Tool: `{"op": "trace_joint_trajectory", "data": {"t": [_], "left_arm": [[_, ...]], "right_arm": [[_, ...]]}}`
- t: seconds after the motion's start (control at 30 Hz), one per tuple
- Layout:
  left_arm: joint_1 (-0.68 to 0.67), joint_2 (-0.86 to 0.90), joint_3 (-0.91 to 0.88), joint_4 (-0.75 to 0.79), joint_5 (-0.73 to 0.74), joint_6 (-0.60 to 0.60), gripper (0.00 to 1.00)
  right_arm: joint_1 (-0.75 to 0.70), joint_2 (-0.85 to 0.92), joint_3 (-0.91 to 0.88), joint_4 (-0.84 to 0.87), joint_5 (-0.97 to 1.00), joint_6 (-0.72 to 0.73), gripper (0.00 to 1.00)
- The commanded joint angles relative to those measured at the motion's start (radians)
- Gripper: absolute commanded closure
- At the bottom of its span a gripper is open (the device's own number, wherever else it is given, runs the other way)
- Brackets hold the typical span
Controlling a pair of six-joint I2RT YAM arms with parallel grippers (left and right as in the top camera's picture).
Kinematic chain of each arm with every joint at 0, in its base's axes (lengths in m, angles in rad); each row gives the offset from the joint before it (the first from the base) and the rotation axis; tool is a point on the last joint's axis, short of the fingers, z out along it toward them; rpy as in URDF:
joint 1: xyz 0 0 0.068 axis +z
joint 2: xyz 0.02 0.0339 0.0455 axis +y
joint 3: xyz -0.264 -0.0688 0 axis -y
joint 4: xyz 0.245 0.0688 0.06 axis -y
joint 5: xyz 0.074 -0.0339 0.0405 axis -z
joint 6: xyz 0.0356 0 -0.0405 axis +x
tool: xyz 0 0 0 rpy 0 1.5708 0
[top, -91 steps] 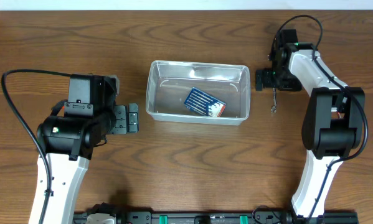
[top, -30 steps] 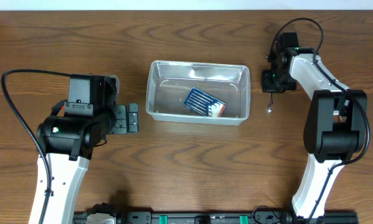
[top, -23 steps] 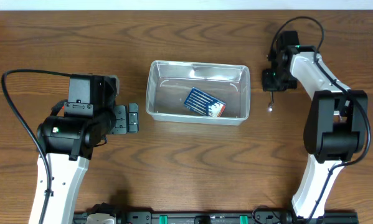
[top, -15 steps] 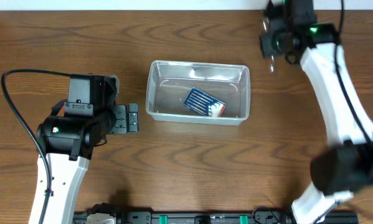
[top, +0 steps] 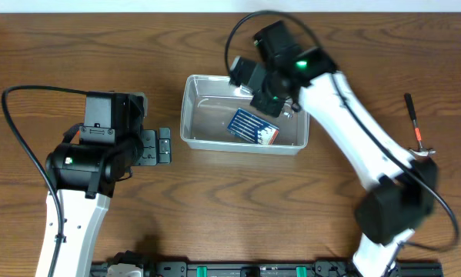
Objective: Pack container
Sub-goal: 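Carry the wrench into the container and open the right gripper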
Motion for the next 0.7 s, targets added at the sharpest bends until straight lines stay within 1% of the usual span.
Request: {"op": "trace_joint_trajectory", "data": {"t": [0.0,0.07,0.3,0.57,0.6,0.67], "left_arm": [[0.0,0.0,0.024,-0.002,-0.012,0.013,0.02],[0.0,0.0,0.024,-0.002,-0.012,0.023,0.02],[0.0,0.0,0.024,-0.002,-0.012,0.026,0.02],[0.0,0.0,0.024,-0.002,-0.012,0.026,0.01],[0.0,0.0,0.024,-0.002,-0.012,0.026,0.02],[0.0,0.0,0.024,-0.002,-0.012,0.026,0.02]], "right_arm": [[0.003,0.068,0.0,0.004,-0.038,-0.095,0.99],[0.003,0.109,0.0,0.009,-0.078,-0.132,0.99],[0.003,0.212,0.0,0.076,-0.109,-0.136,0.99],[-0.006,0.237,0.0,0.224,0.026,-0.121,0.99],[-0.007,0.237,0.0,0.23,0.026,-0.122,0.95],[-0.016,0.237,0.0,0.233,0.02,-0.121,0.74]]}}
